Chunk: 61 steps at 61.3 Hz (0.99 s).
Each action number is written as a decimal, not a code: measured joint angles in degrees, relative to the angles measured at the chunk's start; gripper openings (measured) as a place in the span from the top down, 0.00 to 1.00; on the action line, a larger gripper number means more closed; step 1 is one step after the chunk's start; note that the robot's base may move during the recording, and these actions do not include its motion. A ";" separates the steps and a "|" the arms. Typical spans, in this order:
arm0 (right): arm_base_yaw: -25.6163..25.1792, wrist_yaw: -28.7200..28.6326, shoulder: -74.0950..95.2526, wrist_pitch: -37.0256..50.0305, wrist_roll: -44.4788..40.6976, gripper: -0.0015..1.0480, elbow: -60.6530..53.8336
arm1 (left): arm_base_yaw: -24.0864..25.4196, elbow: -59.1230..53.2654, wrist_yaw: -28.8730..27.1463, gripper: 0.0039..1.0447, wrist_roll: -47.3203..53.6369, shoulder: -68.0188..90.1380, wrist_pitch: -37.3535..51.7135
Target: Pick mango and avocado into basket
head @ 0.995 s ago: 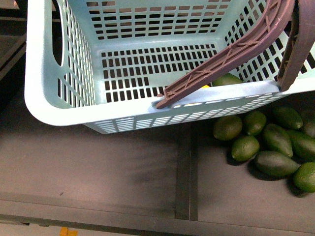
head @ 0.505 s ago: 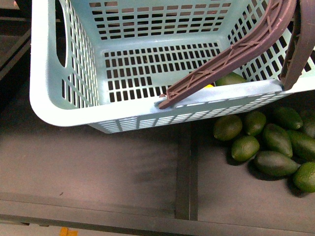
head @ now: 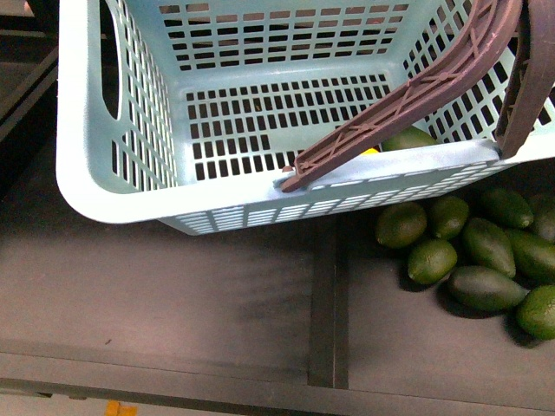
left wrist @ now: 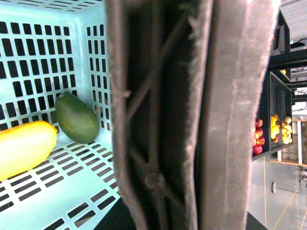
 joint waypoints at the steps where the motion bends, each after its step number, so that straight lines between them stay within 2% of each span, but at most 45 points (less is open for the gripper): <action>1: 0.00 0.00 -0.52 -0.52 0.00 0.98 0.00 | 0.00 0.00 0.00 0.86 0.00 0.00 0.00; 39: 0.00 0.02 -12.41 -12.31 0.00 0.98 0.00 | 0.00 0.00 -0.02 0.86 0.00 0.00 0.00; 46: 0.00 0.07 -20.04 -21.51 0.02 0.98 0.02 | 0.00 0.00 0.00 0.86 0.00 0.00 0.00; 61: 0.00 0.02 -22.10 -22.34 0.02 0.98 0.02 | -0.02 0.00 0.02 0.86 -0.02 0.00 0.00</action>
